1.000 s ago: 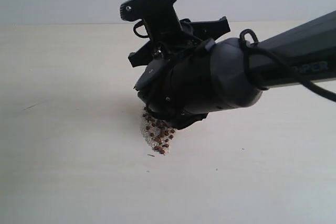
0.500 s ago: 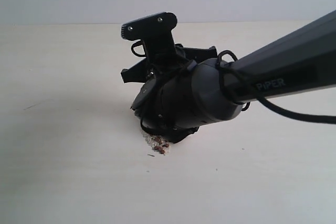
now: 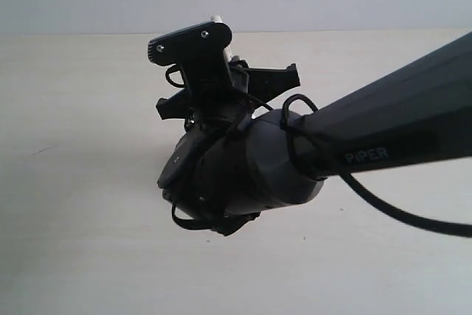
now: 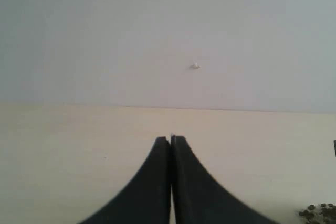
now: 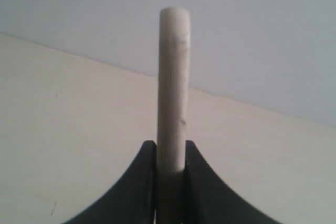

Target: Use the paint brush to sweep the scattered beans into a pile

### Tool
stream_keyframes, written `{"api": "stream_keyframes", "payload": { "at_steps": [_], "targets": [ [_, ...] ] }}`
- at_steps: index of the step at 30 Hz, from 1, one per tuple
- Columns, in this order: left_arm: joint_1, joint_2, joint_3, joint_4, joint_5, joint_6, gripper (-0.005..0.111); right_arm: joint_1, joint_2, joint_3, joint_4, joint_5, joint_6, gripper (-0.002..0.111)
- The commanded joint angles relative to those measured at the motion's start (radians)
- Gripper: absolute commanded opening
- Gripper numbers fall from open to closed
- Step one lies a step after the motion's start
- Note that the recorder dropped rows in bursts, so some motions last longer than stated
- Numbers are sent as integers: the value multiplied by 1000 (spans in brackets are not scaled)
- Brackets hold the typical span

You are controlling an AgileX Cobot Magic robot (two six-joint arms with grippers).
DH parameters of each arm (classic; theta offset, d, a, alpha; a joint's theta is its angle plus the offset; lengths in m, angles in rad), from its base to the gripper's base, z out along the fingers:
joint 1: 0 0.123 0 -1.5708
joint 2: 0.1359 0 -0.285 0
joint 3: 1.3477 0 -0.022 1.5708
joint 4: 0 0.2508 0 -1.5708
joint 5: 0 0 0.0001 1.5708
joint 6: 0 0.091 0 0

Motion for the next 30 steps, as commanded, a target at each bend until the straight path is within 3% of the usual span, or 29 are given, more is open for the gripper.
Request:
{"api": "stream_keyframes", "payload": {
  "at_steps": [1,5,7,15,17,20,26,30],
  "targets": [
    [-4,-5,3,-6,5,0,0,46,-55,3,-10,80,-143,0],
    [-4,-5,3,-6,5,0,0,51,-156,5,-10,80,-200,0],
    [-4,-5,3,-6,5,0,0,46,-256,5,-10,-11,-236,0],
    [-4,-5,3,-6,5,0,0,-131,-577,5,-10,-1412,-799,0],
    [-4,-5,3,-6,5,0,0,-197,-581,5,30,-1713,-891,0],
    [-4,-5,3,-6,5,0,0,-310,-545,10,81,-2017,-949,0],
    [-4,-5,3,-6,5,0,0,-468,-453,106,334,-2362,-1171,0],
    [-4,-5,3,-6,5,0,0,-545,-370,175,375,-2362,-1248,0]
  ]
}}
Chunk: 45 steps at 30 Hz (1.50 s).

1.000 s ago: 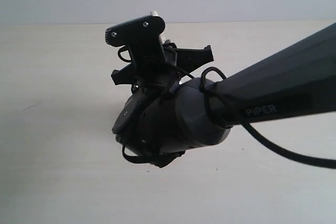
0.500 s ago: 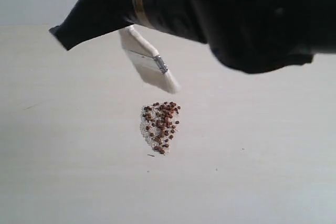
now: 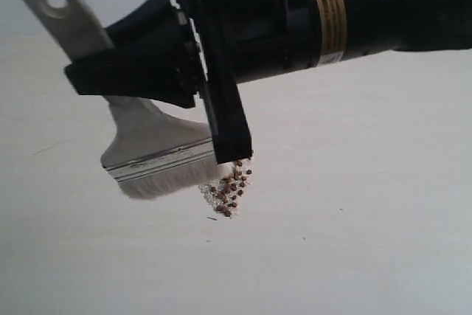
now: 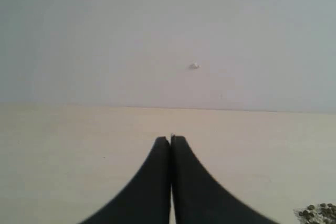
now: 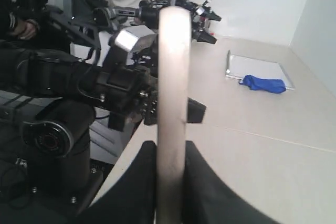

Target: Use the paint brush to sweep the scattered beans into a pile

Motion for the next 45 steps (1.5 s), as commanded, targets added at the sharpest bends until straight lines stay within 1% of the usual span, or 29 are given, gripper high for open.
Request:
{"api": "stream_keyframes", "payload": {
  "at_steps": [1,8,16,20,30,40,45],
  "targets": [
    [-4,-5,3,-6,3,0,0,-78,84,62,65,-35,-92,0],
    [-4,-5,3,-6,3,0,0,-136,149,100,39,-35,-104,0],
    [-4,-5,3,-6,3,0,0,-139,184,178,43,-35,-203,0],
    [-4,-5,3,-6,3,0,0,-139,243,193,103,-35,-226,0],
    [-4,-5,3,-6,3,0,0,-139,381,193,258,-35,-363,0],
    [-4,-5,3,-6,3,0,0,-139,405,193,389,-35,-446,0],
    [-4,-5,3,-6,3,0,0,-139,405,193,425,-35,-482,0]
  ]
}}
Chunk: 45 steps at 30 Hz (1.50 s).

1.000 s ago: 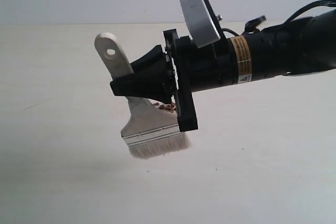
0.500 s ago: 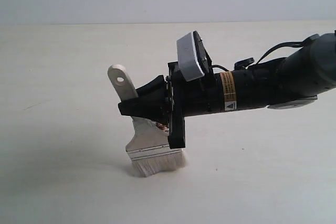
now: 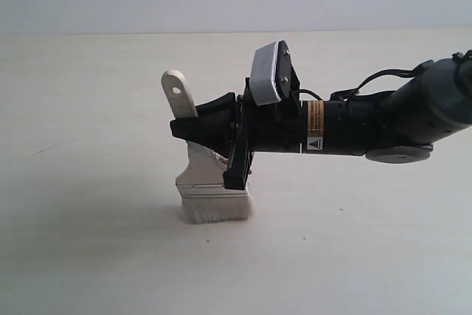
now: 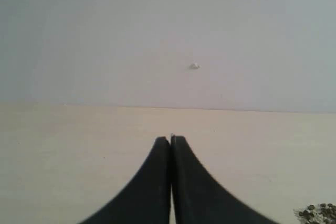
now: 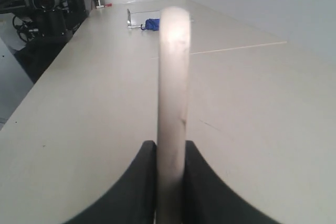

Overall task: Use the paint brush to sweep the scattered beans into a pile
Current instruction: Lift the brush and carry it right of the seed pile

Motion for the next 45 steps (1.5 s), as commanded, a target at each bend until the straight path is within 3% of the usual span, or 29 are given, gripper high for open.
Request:
{"api": "stream_keyframes", "payload": {
  "at_steps": [1,17,28,34,40,43,45],
  "targets": [
    [-4,-5,3,-6,3,0,0,-7,4,3,46,-6,-50,0],
    [-4,-5,3,-6,3,0,0,-7,-27,-21,57,-6,-15,0],
    [-4,-5,3,-6,3,0,0,-7,-264,-21,34,-2,170,0],
    [-4,-5,3,-6,3,0,0,-4,-485,-21,27,455,441,0],
    [-4,-5,3,-6,3,0,0,-4,-684,-21,-15,1133,901,0],
    [-4,-5,3,-6,3,0,0,-4,-734,-21,34,1388,944,0],
    [-4,-5,3,-6,3,0,0,-4,-737,-21,127,1444,835,0]
  ]
}}
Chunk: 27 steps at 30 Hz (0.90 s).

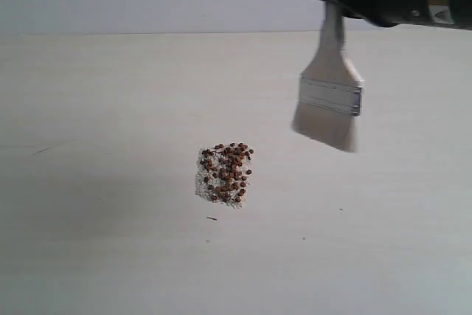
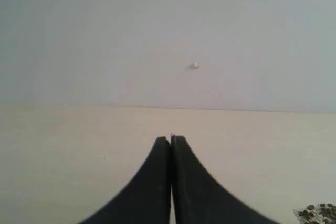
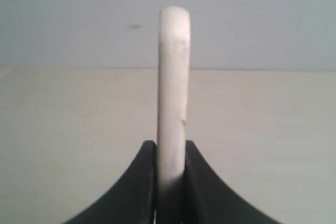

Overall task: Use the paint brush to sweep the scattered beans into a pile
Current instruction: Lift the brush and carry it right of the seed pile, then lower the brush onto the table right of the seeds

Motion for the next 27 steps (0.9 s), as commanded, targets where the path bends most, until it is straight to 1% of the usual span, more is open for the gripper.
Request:
{"api": "stream_keyframes", "payload": {
  "at_steps": [1,4,6,12,17,19,23,27],
  "targets": [
    [-4,-5,3,-6,3,0,0,-4,-29,-6,210,215,-161,0],
    [-4,-5,3,-6,3,0,0,-4,8,-6,465,225,-462,0],
    [-4,-5,3,-6,3,0,0,-4,45,-20,586,268,-588,0],
    [-4,-5,3,-6,3,0,0,-4,197,-100,849,495,-912,0],
    [-4,-5,3,-6,3,2,0,-7,294,-153,1094,621,-1223,0],
    [-4,-5,3,-6,3,2,0,-26,328,-159,1221,631,-1315,0],
    [-4,-5,3,-6,3,2,0,-100,395,-160,1483,635,-1462,0],
    [-4,-5,3,-6,3,2,0,-147,451,-160,1662,640,-1577,0]
  ]
}}
